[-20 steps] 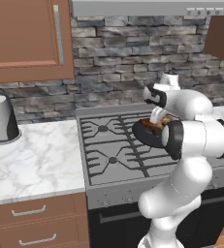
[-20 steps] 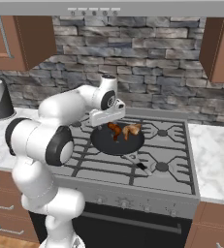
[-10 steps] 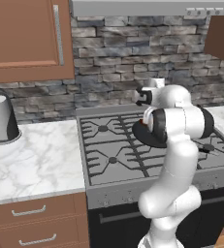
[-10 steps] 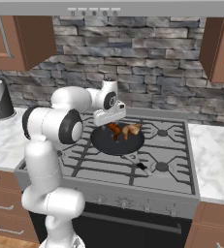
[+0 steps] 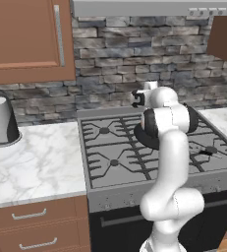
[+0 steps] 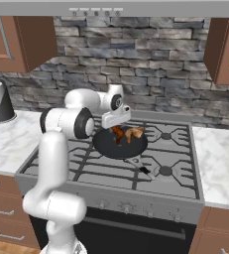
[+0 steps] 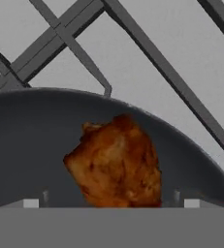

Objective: Take the chicken drumsticks from the pan and place one on each plate on the dining counter.

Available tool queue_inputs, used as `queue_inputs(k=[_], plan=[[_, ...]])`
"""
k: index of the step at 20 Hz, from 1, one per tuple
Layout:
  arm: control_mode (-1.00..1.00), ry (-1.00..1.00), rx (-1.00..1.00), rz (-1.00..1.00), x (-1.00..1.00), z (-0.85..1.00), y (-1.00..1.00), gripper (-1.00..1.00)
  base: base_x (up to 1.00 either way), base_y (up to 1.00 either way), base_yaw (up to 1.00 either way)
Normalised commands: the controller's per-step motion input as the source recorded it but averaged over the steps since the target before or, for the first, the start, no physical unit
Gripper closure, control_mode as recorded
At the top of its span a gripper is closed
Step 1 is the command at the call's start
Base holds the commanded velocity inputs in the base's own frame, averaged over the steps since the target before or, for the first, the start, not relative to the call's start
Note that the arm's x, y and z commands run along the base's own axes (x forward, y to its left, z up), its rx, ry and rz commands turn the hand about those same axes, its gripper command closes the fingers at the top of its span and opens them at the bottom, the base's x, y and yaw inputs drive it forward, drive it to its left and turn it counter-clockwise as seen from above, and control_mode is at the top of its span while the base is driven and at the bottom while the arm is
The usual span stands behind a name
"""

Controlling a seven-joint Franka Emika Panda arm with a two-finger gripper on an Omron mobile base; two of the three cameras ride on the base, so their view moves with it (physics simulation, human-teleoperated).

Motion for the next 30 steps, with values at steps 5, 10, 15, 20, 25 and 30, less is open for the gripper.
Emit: queue_inputs(k=[5, 10, 15, 20, 25, 30], plan=[[-1.0, 0.01, -0.03, 0.08, 0.39, -0.48, -0.17, -1.0, 0.0, 0.0, 0.0], [-1.0, 0.0, -0.11, 0.01, -0.05, -0.63, -0.03, 1.0, 0.0, 0.0, 0.0], [-1.0, -0.03, -0.01, -0.01, -0.23, -0.44, -0.35, 1.0, 0.0, 0.0, 0.0], [-1.0, -0.22, 0.1, -0.09, -0.1, -0.02, -0.62, 1.0, 0.0, 0.0, 0.0], [-1.0, -0.4, 0.17, -0.09, 0.0, 0.39, -0.32, 1.0, 0.0, 0.0, 0.0], [-1.0, -0.45, 0.16, -0.03, -0.3, 0.99, -0.01, 1.0, 0.0, 0.0, 0.0]])
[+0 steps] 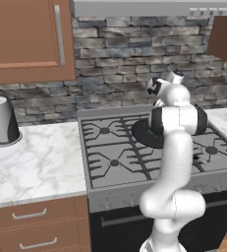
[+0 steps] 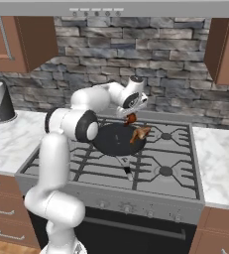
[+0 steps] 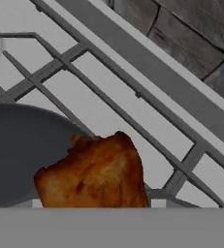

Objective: Take the chicken drumsticks from the pan and place one on each plate on the dining counter.

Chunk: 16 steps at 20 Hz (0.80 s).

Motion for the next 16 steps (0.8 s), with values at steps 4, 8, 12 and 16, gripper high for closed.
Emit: queue_inputs(k=[4, 8, 12, 16], plan=[[-1.0, -0.41, 0.02, 0.0, -0.97, 0.76, 0.0, 1.0, 0.0, 0.0, 0.0], [-1.0, -0.32, -0.03, 0.0, -1.0, 0.02, 0.2, 1.0, 0.0, 0.0, 0.0], [-1.0, -0.18, -0.17, 0.0, -1.0, 0.01, 0.74, 1.0, 0.0, 0.0, 0.0], [-1.0, 0.02, -0.37, 0.03, -1.0, 0.31, 0.99, 1.0, 0.0, 0.0, 0.0]])
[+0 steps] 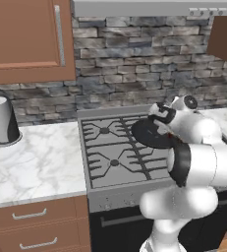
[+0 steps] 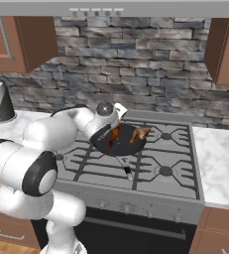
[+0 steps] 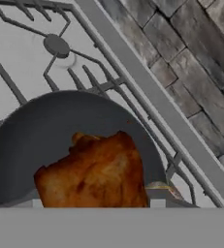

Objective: Take the chicken drumsticks from the pan and place one on each plate on the dining counter.

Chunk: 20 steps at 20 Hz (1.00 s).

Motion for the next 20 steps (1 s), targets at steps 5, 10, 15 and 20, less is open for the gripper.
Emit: queue_inputs(k=[5, 10, 15, 20], plan=[[-1.0, 0.07, -0.48, 0.02, -1.0, 0.23, 0.84, 1.0, 0.0, 0.0, 0.0], [-1.0, -0.08, -0.19, 0.0, -0.55, 0.03, 0.3, 1.0, 0.0, 0.0, 0.0], [1.0, -0.1, -0.09, 0.0, -0.3, 0.0, 0.1, 1.0, -0.11, 0.0, 0.0], [1.0, 0.0, 0.0, 0.0, 0.0, 0.0, 0.0, 1.0, -0.54, 0.0, -0.17]])
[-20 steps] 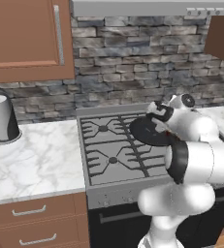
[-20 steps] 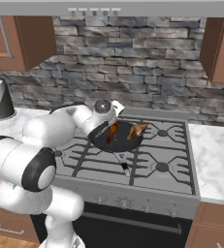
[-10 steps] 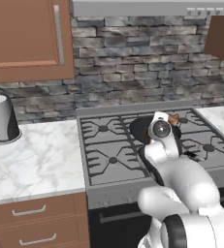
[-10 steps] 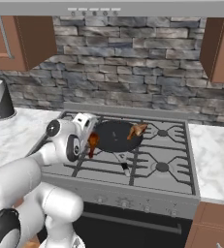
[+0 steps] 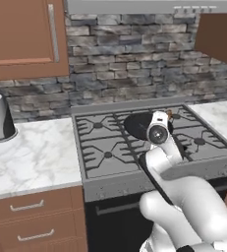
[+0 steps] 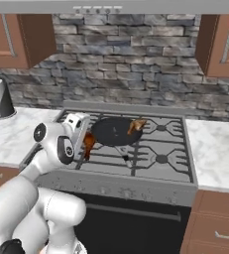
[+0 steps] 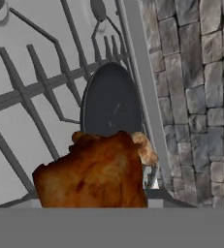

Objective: Take the chicken drumsticks from the pan and place one on each plate on the dining counter.

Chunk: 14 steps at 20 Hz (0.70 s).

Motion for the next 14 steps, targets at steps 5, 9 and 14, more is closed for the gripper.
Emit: queue_inputs(k=[5, 9, 14], plan=[[1.0, 0.0, 0.0, 0.0, 0.0, 0.0, 0.0, 1.0, -0.3, 0.0, -0.43], [1.0, 0.0, 0.0, 0.0, 0.0, 0.0, 0.0, 1.0, -0.13, 0.0, -0.61], [1.0, 0.0, 0.0, 0.0, 0.0, 0.0, 0.0, 1.0, -0.14, 0.0, -0.75]])
